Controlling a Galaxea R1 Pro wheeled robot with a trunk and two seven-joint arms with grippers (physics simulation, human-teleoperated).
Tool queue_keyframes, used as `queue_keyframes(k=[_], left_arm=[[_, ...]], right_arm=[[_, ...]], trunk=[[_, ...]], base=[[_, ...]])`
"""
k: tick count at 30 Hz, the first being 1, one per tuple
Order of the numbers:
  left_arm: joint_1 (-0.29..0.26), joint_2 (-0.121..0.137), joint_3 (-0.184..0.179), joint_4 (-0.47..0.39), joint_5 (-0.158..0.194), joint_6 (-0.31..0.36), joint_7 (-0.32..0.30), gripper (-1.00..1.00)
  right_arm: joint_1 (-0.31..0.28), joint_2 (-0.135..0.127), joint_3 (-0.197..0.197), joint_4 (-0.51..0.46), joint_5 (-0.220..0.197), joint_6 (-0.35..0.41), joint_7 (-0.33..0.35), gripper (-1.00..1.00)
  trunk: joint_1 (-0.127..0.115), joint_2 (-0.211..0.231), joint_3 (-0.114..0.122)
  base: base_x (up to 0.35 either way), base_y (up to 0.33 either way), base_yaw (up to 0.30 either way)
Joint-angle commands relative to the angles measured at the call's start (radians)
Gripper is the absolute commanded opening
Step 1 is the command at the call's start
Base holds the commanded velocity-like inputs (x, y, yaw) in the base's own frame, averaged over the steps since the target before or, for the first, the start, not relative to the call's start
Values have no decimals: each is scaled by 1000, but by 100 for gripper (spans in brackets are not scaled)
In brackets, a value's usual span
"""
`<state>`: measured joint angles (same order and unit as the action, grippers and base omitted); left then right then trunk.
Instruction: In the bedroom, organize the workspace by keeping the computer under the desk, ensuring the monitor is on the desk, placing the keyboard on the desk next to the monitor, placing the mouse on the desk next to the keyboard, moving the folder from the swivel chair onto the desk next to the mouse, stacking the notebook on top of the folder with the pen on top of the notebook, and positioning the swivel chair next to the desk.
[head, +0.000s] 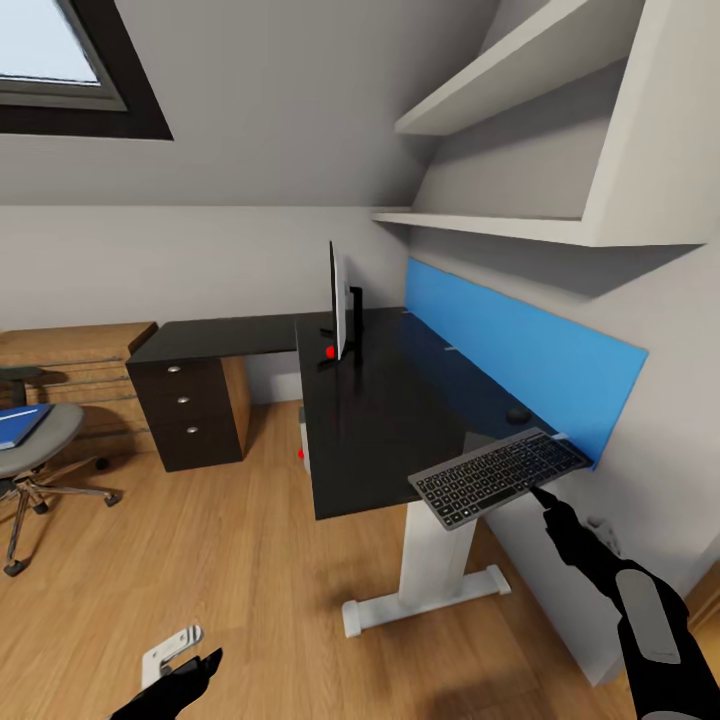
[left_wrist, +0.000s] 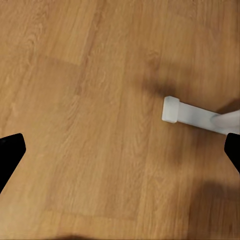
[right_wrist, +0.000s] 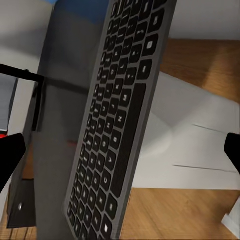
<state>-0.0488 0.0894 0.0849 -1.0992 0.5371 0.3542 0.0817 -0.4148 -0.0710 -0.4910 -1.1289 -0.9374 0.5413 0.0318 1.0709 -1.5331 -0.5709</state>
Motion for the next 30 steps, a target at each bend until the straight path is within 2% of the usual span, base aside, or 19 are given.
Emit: queue_keyframes(k=[1,18,30], left_arm=[[0,-1,-1,-2,11,5,7,100],[0,-10,-1,-2,10,5,7,100],[0,-9,1,1,10,6,5,100]], right_arm=[[-1,0,-3,0,0,7,3,100],[-1,0,-3,1,2,8,4,100],[-1,1,-2,5,3,6,3,100]], trunk=[[4,-8,-4],[69,-127,-58],[69,-127,-58]], base=[[0,0,0],[0,0,0],[7,0,0]])
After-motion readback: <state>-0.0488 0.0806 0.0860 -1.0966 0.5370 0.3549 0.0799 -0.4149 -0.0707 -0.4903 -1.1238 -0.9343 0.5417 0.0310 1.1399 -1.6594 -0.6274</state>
